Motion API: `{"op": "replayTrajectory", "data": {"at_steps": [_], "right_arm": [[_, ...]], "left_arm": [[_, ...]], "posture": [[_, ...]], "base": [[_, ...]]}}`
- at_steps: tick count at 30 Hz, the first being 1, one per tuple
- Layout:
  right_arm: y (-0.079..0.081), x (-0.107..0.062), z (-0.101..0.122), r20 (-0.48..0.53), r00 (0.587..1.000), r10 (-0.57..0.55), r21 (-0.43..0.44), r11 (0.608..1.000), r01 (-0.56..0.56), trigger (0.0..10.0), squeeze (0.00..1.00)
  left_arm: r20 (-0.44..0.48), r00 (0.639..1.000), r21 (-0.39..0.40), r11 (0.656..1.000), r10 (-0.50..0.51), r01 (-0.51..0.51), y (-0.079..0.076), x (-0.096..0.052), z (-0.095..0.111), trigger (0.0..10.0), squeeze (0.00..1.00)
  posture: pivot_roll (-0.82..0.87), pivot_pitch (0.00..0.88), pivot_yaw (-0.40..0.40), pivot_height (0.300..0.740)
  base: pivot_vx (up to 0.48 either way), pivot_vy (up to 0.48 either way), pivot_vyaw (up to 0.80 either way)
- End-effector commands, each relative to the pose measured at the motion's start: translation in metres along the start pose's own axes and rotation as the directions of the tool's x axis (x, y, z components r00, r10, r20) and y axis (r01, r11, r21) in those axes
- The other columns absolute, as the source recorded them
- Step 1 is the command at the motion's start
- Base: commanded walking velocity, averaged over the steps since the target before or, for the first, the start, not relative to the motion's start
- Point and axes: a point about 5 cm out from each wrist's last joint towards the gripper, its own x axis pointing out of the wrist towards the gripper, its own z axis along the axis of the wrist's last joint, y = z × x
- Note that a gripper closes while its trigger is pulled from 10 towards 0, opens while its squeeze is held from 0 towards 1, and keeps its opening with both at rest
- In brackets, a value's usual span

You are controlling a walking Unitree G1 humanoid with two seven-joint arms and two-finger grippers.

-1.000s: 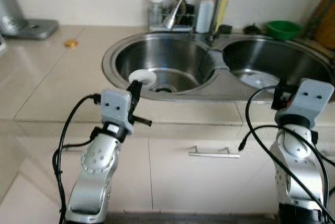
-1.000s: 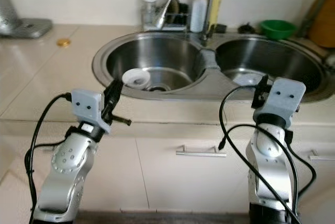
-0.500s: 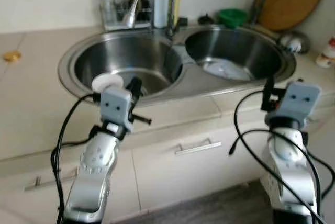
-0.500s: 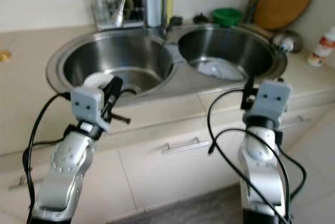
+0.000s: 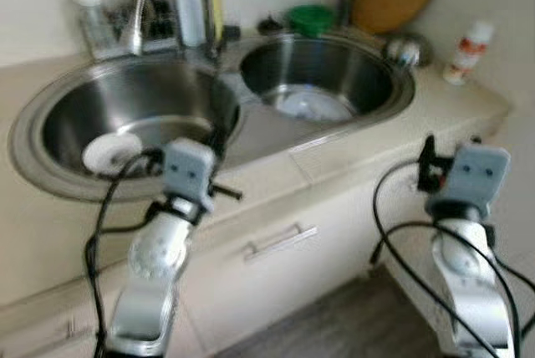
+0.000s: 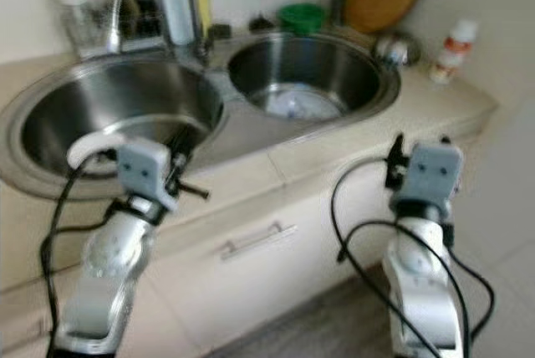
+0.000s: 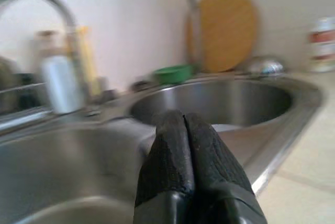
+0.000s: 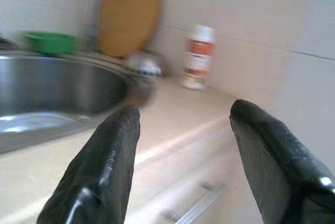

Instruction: Kitchen organization

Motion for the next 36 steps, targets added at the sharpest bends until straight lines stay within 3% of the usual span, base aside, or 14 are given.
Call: {"op": "replayTrajectory", "data": {"at_steps": [1, 8, 14, 19, 28, 36], "right_arm": [[-0.001, -0.002, 0.005, 0.025, 1.000, -0.006, -0.002, 1.000, 0.006, 10.0, 0.00], [-0.003, -0.010, 0.000, -0.016, 1.000, 0.025, -0.022, 0.999, -0.025, 10.0, 0.00], [0.000, -0.034, -0.007, -0.076, 0.990, 0.120, -0.053, 0.991, -0.124, 10.0, 0.00], [0.002, -0.049, -0.010, -0.075, 0.971, 0.226, -0.193, 0.952, -0.237, 10.0, 0.00], [0.011, -0.051, -0.009, -0.051, 0.956, 0.289, -0.261, 0.920, -0.293, 10.0, 0.00], [0.015, -0.044, -0.011, -0.039, 0.955, 0.293, -0.295, 0.910, -0.292, 10.0, 0.00]], "left_arm": [[-0.011, 1.000, 0.022, 1.000, -0.008, 0.008, 0.002, 0.000, -0.002, 10.0, 0.00], [-0.021, 1.000, 0.026, 1.000, -0.017, 0.018, 0.002, 0.000, -0.004, 10.0, 0.00], [-0.033, 0.999, 0.032, 0.999, -0.015, 0.016, 0.004, -0.001, -0.007, 10.0, 0.00], [-0.042, 0.999, 0.030, 0.999, -0.028, 0.030, 0.002, -0.001, -0.009, 10.0, 0.00], [-0.044, 0.998, 0.045, 0.998, -0.047, 0.049, 0.001, 0.000, -0.009, 10.0, 0.00], [-0.044, 0.997, 0.041, 0.997, -0.059, 0.061, -0.001, 0.000, -0.010, 10.0, 0.00]], "posture": [[0.14, 0.000, -0.035, 0.740], [0.14, 0.000, -0.039, 0.740], [0.13, 0.000, -0.044, 0.740], [0.12, 0.000, -0.039, 0.740], [0.12, 0.000, -0.035, 0.740], [0.12, 0.000, -0.036, 0.740]], "base": [[0.000, 0.000, -0.80], [0.000, 0.000, -0.80], [0.000, 0.000, -0.80], [0.000, 0.000, -0.80], [0.000, 0.000, -0.80], [0.000, -0.225, 0.00]]}}
